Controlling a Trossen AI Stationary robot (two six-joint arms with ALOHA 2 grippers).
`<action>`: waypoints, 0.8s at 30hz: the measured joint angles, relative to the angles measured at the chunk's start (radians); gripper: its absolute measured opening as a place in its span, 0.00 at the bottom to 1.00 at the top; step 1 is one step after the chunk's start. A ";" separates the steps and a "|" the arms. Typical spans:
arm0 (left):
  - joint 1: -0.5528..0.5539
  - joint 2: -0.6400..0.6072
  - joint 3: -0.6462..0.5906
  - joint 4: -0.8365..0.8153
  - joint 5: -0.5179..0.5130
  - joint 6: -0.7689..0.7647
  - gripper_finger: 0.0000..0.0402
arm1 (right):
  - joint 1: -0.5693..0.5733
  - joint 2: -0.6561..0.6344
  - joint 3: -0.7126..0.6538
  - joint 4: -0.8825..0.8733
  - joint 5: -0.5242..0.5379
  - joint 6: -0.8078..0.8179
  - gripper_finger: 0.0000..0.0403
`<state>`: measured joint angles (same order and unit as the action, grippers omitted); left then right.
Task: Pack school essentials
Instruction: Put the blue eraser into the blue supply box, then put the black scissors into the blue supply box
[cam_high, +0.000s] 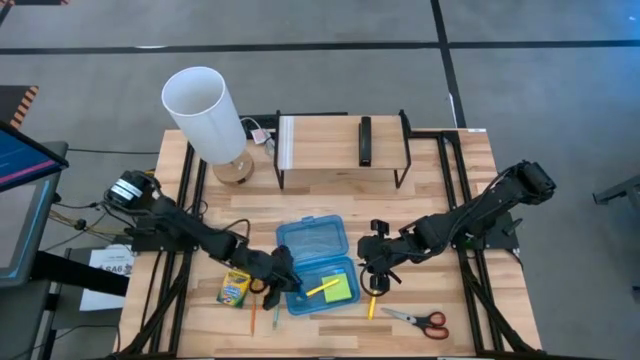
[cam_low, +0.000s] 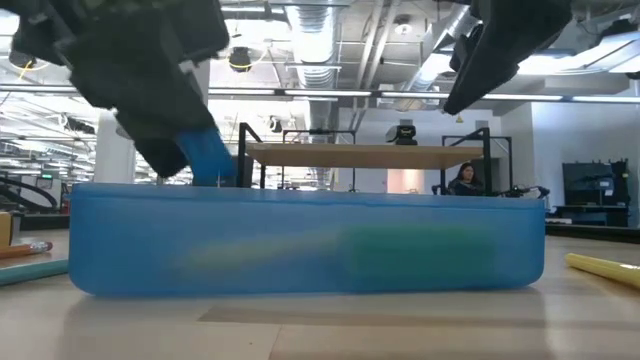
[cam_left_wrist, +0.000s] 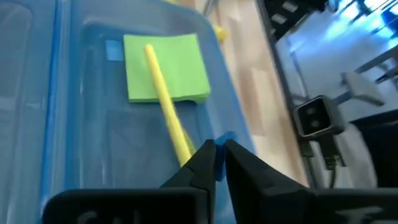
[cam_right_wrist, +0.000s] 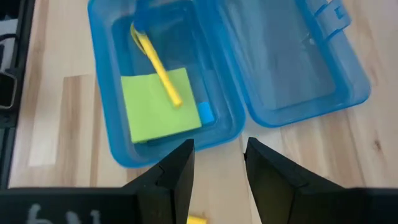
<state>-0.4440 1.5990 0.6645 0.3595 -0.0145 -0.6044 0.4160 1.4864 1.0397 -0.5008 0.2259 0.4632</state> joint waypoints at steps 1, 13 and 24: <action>0.006 0.007 0.014 -0.029 -0.001 0.008 0.09 | 0.000 0.000 0.000 0.000 -0.009 0.000 0.40; 0.015 -0.065 0.073 -0.099 -0.088 0.119 0.32 | 0.072 -0.010 0.001 -0.079 -0.106 0.167 0.40; -0.034 -0.220 0.072 0.028 -0.237 0.400 0.23 | 0.198 0.008 0.000 -0.102 -0.122 0.296 0.40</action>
<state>-0.4782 1.3792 0.7361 0.3876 -0.2519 -0.2049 0.6138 1.4944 1.0401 -0.6030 0.1042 0.7588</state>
